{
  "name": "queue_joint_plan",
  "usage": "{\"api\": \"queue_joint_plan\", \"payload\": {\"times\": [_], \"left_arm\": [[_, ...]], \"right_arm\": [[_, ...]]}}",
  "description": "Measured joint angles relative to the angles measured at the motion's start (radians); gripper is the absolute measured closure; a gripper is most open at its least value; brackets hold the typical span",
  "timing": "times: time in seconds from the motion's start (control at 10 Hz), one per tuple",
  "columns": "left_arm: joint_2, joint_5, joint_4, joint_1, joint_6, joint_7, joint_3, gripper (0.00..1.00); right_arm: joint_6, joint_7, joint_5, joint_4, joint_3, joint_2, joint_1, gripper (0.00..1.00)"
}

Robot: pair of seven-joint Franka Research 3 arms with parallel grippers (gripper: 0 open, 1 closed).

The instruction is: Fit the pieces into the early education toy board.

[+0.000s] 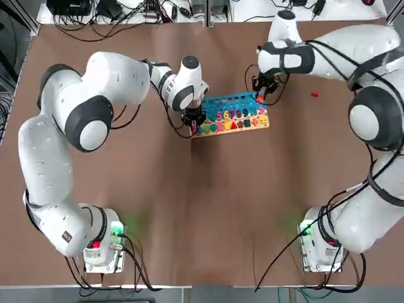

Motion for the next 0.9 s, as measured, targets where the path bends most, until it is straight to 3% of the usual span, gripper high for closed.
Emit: {"api": "queue_joint_plan", "payload": {"times": [0.3, 0.9], "left_arm": [[-0.001, 0.000, -0.001, 0.002, -0.002, -0.012, -0.001, 0.74], [-0.001, -0.004, -0.001, 0.006, -0.002, -0.051, -0.003, 0.74]], "right_arm": [[0.045, -0.141, -0.001, 0.021, -0.002, 0.079, 0.044, 0.59], [0.041, -0.237, -0.001, 0.034, -0.010, 0.099, 0.044, 0.59]]}}
